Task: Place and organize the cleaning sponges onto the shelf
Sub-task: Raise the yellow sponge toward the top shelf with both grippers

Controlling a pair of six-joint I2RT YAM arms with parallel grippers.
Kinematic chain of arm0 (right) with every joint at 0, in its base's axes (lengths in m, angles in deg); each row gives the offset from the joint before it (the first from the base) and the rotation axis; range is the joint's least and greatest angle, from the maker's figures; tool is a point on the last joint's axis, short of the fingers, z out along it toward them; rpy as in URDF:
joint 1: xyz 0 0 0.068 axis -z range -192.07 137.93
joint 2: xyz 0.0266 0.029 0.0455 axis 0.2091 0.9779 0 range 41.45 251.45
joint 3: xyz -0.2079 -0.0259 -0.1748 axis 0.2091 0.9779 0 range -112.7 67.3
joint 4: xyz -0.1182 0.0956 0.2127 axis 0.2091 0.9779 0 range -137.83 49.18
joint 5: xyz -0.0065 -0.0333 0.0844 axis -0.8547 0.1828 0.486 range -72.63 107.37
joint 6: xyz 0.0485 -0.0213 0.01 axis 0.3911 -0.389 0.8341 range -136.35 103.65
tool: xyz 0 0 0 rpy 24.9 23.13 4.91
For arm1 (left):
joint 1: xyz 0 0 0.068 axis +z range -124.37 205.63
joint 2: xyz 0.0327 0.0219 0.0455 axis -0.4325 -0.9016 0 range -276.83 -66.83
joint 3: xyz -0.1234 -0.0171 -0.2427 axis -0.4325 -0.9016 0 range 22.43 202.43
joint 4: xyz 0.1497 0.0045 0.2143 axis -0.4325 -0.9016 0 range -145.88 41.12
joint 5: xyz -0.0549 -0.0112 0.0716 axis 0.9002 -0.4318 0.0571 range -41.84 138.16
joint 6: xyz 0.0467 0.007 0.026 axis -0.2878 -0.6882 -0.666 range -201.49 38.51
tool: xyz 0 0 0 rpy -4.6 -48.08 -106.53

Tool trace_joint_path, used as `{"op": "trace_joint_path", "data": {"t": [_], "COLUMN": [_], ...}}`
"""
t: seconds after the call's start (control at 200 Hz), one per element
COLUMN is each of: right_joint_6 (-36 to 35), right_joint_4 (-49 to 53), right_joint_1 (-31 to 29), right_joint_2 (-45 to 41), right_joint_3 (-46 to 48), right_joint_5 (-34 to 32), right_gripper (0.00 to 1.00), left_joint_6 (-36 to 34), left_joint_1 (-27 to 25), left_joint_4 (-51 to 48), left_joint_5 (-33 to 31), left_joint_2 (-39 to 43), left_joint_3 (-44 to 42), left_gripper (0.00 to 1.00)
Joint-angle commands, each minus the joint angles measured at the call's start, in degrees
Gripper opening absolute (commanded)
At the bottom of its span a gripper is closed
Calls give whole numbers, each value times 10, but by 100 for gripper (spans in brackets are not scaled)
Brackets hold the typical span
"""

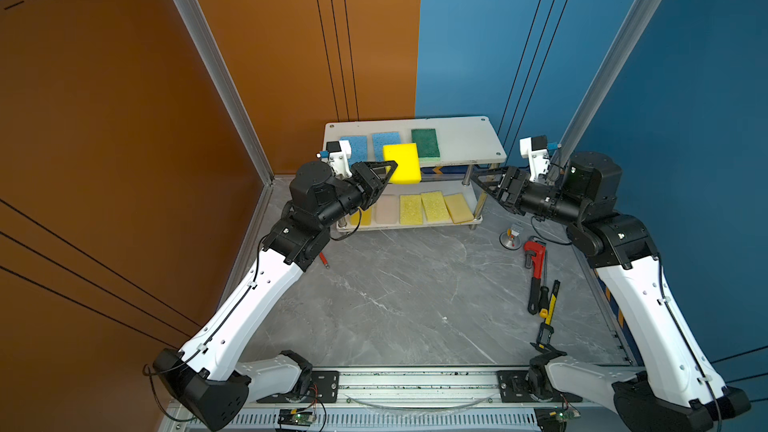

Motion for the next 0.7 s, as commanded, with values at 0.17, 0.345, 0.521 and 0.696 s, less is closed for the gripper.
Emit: {"op": "trace_joint_path", "data": {"t": [0.17, 0.345, 0.521, 0.696], "right_joint_6": [6, 17, 30, 52], "right_joint_4": [-80, -117, -140, -174], "right_joint_1": [-94, -114, -120, -120], "right_joint_2": [79, 116, 145, 161], "right_joint_3": [-52, -72, -89, -95], "right_joint_5": [-25, -21, -19, -16], "right_gripper": [76, 77, 77, 73], "left_joint_6": [83, 89, 98, 106], "left_joint_1": [-19, -19, -19, -21], "left_joint_4": [87, 90, 103, 115], "left_joint_5": [-65, -56, -51, -42], "left_joint_2": [-8, -8, -7, -11], "left_joint_3": [-28, -29, -33, -33], "left_gripper": [24, 24, 24, 24]}}
